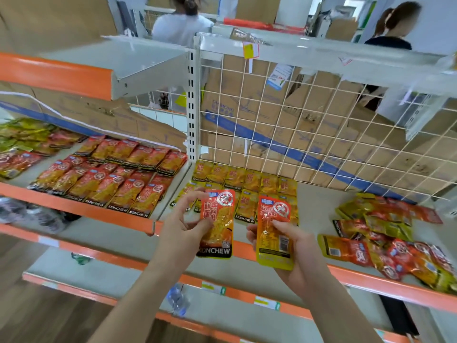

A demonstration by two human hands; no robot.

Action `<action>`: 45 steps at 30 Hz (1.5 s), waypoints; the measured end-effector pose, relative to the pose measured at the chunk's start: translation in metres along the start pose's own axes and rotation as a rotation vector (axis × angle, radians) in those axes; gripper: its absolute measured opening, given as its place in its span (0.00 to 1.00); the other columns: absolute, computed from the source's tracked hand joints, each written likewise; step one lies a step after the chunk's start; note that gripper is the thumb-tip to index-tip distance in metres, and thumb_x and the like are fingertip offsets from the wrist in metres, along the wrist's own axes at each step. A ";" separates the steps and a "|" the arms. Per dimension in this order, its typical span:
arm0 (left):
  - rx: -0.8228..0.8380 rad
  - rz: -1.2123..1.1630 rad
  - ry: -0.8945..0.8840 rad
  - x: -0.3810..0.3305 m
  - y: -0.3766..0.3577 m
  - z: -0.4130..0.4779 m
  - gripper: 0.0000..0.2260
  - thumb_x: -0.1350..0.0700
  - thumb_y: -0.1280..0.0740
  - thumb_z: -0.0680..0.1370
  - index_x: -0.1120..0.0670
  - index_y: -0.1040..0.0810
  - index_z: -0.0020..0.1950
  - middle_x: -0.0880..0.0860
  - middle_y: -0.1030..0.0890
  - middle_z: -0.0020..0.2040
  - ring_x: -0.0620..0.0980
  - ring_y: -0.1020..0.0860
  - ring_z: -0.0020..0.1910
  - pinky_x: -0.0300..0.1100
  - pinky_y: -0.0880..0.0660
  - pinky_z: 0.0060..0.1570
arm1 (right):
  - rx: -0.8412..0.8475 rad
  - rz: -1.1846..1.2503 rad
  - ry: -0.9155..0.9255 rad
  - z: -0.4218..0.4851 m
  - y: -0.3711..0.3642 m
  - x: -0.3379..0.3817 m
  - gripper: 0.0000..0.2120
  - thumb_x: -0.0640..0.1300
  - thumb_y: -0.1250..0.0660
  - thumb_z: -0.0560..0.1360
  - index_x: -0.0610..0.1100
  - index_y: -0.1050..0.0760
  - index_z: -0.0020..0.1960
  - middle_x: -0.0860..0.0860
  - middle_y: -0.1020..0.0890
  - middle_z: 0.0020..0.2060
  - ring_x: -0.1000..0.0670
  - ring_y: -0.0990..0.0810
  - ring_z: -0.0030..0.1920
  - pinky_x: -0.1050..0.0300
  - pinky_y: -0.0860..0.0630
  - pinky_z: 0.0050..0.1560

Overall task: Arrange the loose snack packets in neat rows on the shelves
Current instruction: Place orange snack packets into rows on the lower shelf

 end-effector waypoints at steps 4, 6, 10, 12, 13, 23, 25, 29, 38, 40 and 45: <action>-0.081 -0.054 0.084 0.005 0.004 0.007 0.23 0.69 0.31 0.77 0.46 0.26 0.65 0.45 0.18 0.59 0.50 0.14 0.47 0.45 0.18 0.41 | 0.055 0.038 -0.061 0.008 -0.008 0.004 0.13 0.38 0.39 0.76 0.31 0.23 0.54 0.35 0.17 0.46 0.39 0.16 0.41 0.49 0.19 0.44; -0.127 -0.099 0.150 0.013 0.011 0.011 0.22 0.68 0.30 0.77 0.47 0.25 0.64 0.56 0.16 0.55 0.54 0.14 0.47 0.52 0.17 0.46 | 0.078 0.035 -0.083 0.012 -0.013 0.005 0.13 0.41 0.37 0.75 0.32 0.22 0.52 0.35 0.18 0.45 0.40 0.17 0.39 0.46 0.22 0.47; -0.196 -0.118 0.192 0.024 0.027 0.014 0.16 0.67 0.29 0.76 0.51 0.20 0.60 0.59 0.15 0.51 0.59 0.15 0.47 0.61 0.21 0.56 | 0.138 0.097 -0.140 0.024 -0.021 -0.003 0.28 0.59 0.42 0.77 0.35 0.24 0.58 0.35 0.20 0.44 0.39 0.20 0.39 0.47 0.23 0.46; -0.208 -0.164 0.209 0.029 0.033 0.012 0.14 0.68 0.30 0.76 0.55 0.21 0.59 0.57 0.13 0.48 0.56 0.15 0.46 0.57 0.20 0.54 | 0.175 0.135 -0.174 0.032 -0.026 -0.011 0.34 0.64 0.44 0.74 0.35 0.26 0.63 0.37 0.21 0.43 0.40 0.21 0.39 0.47 0.25 0.47; -0.212 -0.171 0.222 0.031 0.036 0.011 0.13 0.68 0.30 0.76 0.56 0.21 0.58 0.55 0.13 0.46 0.54 0.14 0.44 0.54 0.19 0.51 | 0.186 0.146 -0.188 0.035 -0.028 -0.016 0.35 0.64 0.45 0.75 0.35 0.27 0.65 0.37 0.22 0.43 0.40 0.22 0.39 0.47 0.27 0.47; -0.258 -0.252 0.220 0.032 0.109 0.016 0.10 0.71 0.33 0.77 0.60 0.21 0.55 0.53 0.14 0.39 0.48 0.16 0.35 0.38 0.20 0.35 | 0.162 0.054 -0.198 0.061 -0.074 -0.064 0.25 0.53 0.50 0.81 0.35 0.26 0.61 0.46 0.29 0.36 0.48 0.32 0.33 0.55 0.33 0.32; -0.255 -0.256 0.218 0.028 0.128 0.020 0.10 0.71 0.33 0.77 0.60 0.21 0.55 0.53 0.14 0.39 0.48 0.16 0.36 0.38 0.19 0.36 | 0.150 0.019 -0.186 0.063 -0.093 -0.075 0.18 0.50 0.45 0.78 0.37 0.26 0.54 0.46 0.29 0.35 0.48 0.32 0.32 0.55 0.33 0.32; -0.261 -0.240 0.224 0.021 0.178 0.028 0.10 0.71 0.31 0.76 0.61 0.21 0.55 0.53 0.15 0.42 0.50 0.16 0.40 0.43 0.19 0.44 | 0.166 -0.026 -0.092 0.070 -0.136 -0.093 0.06 0.41 0.41 0.76 0.40 0.26 0.48 0.46 0.26 0.37 0.48 0.27 0.33 0.56 0.28 0.34; -0.242 -0.166 0.241 0.013 0.294 0.054 0.14 0.66 0.24 0.72 0.55 0.19 0.55 0.60 0.15 0.48 0.61 0.17 0.50 0.61 0.24 0.63 | -0.014 -0.330 0.201 0.094 -0.207 -0.128 0.08 0.30 0.39 0.79 0.36 0.24 0.45 0.49 0.17 0.32 0.52 0.18 0.33 0.60 0.22 0.31; -0.247 -0.147 0.242 0.013 0.315 0.061 0.14 0.65 0.23 0.70 0.52 0.18 0.52 0.60 0.15 0.48 0.61 0.17 0.51 0.61 0.25 0.63 | -0.049 -0.432 0.249 0.097 -0.221 -0.135 0.06 0.32 0.37 0.79 0.35 0.21 0.49 0.45 0.17 0.39 0.48 0.18 0.40 0.58 0.22 0.36; -0.194 -0.136 0.270 0.016 0.344 0.077 0.13 0.66 0.24 0.71 0.51 0.19 0.50 0.57 0.16 0.51 0.56 0.16 0.49 0.56 0.21 0.59 | -0.178 -0.465 0.317 0.100 -0.239 -0.149 0.05 0.31 0.35 0.78 0.34 0.20 0.50 0.41 0.17 0.41 0.44 0.19 0.41 0.50 0.20 0.42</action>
Point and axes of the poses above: each hand's wrist, its own z-axis towards the middle knuckle, its own y-axis out of the back of the hand, x = y × z, the point moved 9 cm from there along z, towards the middle knuckle
